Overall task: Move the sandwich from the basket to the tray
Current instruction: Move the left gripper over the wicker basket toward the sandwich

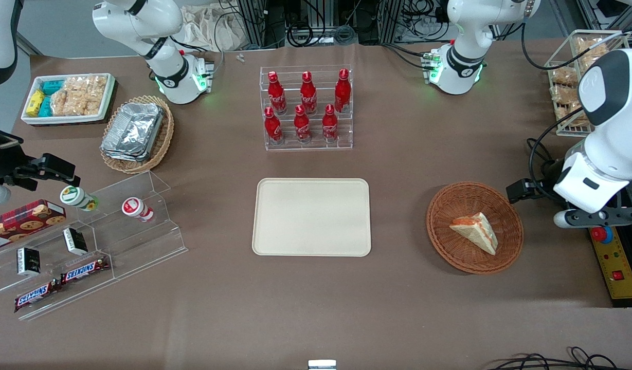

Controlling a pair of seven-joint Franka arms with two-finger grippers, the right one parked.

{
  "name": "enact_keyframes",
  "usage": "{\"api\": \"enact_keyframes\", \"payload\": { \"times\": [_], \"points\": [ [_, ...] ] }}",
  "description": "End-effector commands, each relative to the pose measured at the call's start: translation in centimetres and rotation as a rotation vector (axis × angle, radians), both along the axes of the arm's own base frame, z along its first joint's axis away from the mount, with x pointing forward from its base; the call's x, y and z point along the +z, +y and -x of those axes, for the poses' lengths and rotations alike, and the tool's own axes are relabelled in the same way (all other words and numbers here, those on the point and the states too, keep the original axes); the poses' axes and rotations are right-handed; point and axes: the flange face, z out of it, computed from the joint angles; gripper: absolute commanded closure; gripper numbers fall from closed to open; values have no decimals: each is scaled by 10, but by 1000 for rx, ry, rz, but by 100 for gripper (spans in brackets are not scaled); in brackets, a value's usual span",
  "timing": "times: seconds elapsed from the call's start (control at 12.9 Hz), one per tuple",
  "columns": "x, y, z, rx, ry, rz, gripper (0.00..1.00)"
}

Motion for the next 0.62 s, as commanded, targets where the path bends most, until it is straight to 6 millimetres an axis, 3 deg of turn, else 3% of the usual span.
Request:
{"api": "enact_keyframes", "payload": {
  "times": [0.0,0.23,0.39,0.54],
  "points": [
    [-1,2,-4,24,14,-10,0],
    [-11,4,-8,50,25,-9,0],
    [-29,4,-11,237,26,-4,0],
    [-59,3,-14,444,-18,21,0]
  ]
}}
